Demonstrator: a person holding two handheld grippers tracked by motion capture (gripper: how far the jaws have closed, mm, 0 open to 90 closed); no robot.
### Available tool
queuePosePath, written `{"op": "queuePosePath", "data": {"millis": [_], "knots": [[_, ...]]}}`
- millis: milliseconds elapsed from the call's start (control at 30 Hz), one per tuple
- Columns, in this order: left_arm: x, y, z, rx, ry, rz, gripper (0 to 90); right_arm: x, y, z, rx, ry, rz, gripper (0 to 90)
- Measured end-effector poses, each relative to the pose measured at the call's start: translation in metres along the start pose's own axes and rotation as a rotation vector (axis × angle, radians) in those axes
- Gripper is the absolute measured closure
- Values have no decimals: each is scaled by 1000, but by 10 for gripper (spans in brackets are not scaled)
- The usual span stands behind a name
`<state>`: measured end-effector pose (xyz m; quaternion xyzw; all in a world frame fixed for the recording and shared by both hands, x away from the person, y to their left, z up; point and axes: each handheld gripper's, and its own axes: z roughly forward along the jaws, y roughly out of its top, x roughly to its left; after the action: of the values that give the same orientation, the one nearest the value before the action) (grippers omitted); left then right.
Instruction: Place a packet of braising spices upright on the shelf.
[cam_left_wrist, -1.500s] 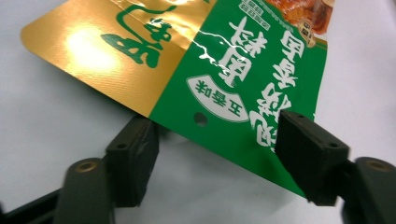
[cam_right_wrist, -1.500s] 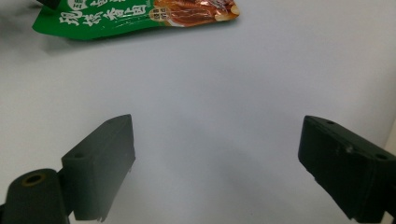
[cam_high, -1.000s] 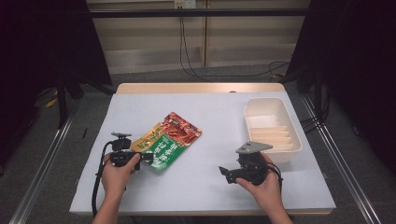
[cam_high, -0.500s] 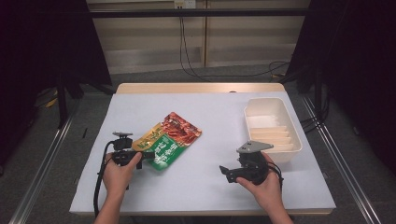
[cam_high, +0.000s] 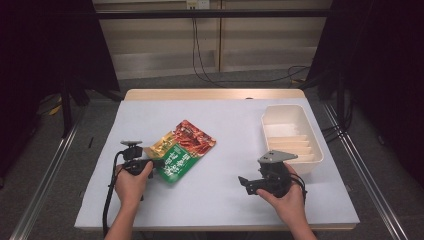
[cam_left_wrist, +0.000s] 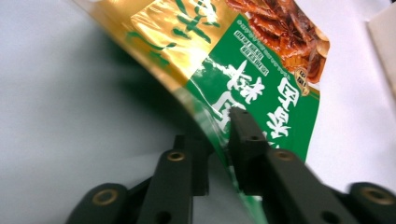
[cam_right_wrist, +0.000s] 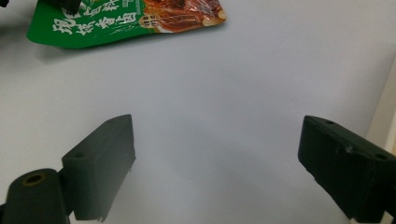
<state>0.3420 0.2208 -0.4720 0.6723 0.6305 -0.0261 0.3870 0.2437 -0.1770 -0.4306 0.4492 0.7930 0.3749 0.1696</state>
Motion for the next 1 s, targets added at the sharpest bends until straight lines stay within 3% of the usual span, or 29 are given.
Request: {"op": "queuePosePath", "data": {"millis": [167, 300, 433, 567, 633, 833, 867, 1000], "knots": [[2, 3, -1, -5, -5, -16, 891, 1, 0, 1, 4, -2, 0, 110], [2, 5, -3, -3, 0, -4, 900, 1, 0, 1, 3, 2, 0, 109], [-8, 15, -9, 21, 25, 41, 900, 0, 0, 3, 8, 6, -4, 110], [-16, 23, -15, 20, 28, 54, 900, 0, 0, 3, 7, 7, -4, 110], [-23, 31, -21, 22, 32, 91, 900, 0, 0, 3, 7, 10, -4, 110], [-38, 45, -29, 28, 43, 139, 900, 0, 0, 2, 6, 15, -2, 109], [-41, 46, -29, 20, 45, 132, 900, 0, 0, 2, 6, 16, -2, 109], [-54, 57, -36, 37, 44, 184, 900, 0, 0, 2, 3, 15, -1, 109]]}}
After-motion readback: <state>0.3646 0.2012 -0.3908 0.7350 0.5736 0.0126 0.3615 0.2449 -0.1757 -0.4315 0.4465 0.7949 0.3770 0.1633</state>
